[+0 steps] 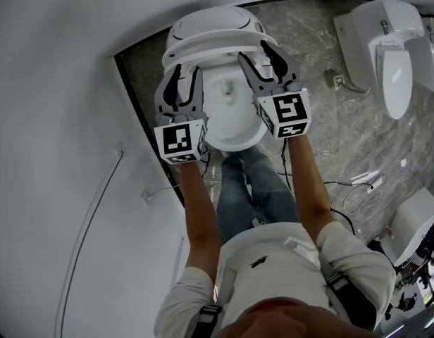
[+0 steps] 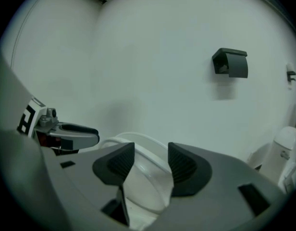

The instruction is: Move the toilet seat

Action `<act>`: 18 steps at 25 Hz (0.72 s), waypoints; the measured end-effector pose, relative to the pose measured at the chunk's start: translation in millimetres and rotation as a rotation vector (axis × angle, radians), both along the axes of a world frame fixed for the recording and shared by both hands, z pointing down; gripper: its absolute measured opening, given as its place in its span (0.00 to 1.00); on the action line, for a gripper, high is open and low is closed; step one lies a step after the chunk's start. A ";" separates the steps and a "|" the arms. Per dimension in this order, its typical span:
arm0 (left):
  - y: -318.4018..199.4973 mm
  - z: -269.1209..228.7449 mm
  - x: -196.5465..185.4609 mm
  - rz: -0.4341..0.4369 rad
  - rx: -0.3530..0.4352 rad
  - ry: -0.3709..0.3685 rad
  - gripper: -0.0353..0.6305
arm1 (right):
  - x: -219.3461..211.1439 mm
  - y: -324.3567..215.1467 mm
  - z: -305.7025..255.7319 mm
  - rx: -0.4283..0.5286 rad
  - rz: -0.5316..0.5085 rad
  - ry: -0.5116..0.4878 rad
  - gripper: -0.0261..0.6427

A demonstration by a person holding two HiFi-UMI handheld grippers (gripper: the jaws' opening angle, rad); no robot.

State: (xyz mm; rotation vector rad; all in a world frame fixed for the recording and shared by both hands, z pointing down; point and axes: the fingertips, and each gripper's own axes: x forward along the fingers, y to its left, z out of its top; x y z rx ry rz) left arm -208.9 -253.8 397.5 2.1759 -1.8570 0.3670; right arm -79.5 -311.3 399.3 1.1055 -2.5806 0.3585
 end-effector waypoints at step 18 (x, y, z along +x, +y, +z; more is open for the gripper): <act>42.5 -40.1 24.7 0.059 0.077 0.028 0.11 | 4.1 71.6 -51.7 0.105 -0.096 -0.053 0.09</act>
